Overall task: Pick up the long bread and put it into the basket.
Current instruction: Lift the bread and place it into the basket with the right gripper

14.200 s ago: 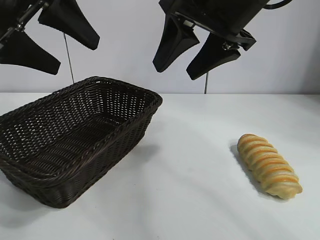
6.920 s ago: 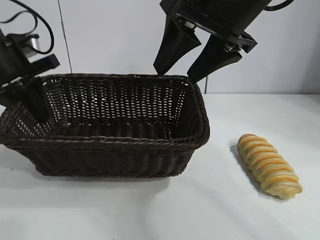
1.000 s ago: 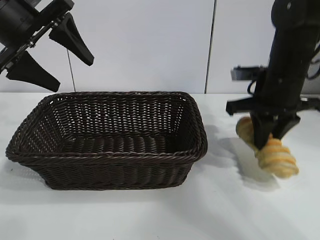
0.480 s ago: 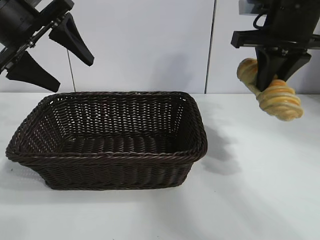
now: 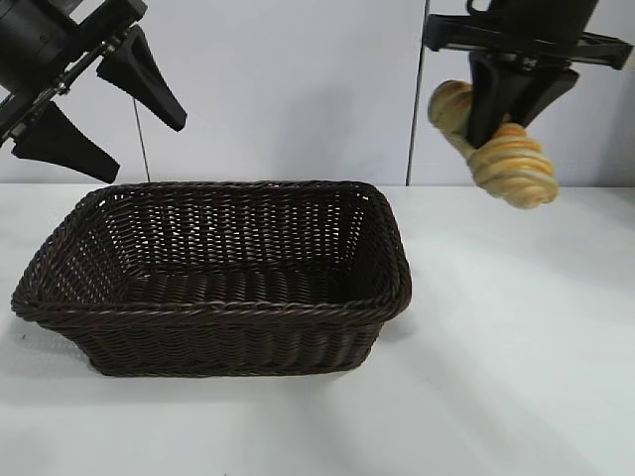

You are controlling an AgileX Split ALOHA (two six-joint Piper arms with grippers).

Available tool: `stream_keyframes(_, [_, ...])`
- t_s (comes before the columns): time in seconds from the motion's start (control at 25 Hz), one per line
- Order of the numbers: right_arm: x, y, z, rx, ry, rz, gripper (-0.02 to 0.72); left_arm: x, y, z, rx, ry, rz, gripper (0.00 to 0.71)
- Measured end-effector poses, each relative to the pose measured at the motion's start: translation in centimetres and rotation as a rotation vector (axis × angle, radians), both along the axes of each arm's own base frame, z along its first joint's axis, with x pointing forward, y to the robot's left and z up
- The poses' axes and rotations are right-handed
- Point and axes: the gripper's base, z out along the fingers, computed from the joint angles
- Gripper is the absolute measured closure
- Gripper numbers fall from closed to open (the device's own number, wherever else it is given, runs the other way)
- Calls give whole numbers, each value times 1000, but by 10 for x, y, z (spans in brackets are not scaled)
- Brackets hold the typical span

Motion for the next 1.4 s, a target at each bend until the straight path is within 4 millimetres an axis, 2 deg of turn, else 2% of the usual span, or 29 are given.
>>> stream_keyframes(0.2, [-11,31,2,48,-45,51,554,0,0,0,0,0,0,144])
stream_keyframes(0.36, [-14,48,-2,67,-69,84,554,0,0,0,0,0,0,144])
stream_keyframes(0.56, [-6,64,-27,75,-63,96,554,0,0,0,0,0,0,144])
stream_keyframes(0.8, [5,74,-60,76,-19,82,543,0,0,0,0,0,0,144])
stream_keyframes(0.96, [7,75,-67,71,-8,81,472,0,0,0,2,-5,-6,144])
stream_keyframes(1.24, [7,75,-67,66,-17,106,214,0,0,0,5,-11,-13,144])
stream_keyframes(1.4, [7,75,-67,64,-17,115,163,0,0,0,5,-12,-14,144])
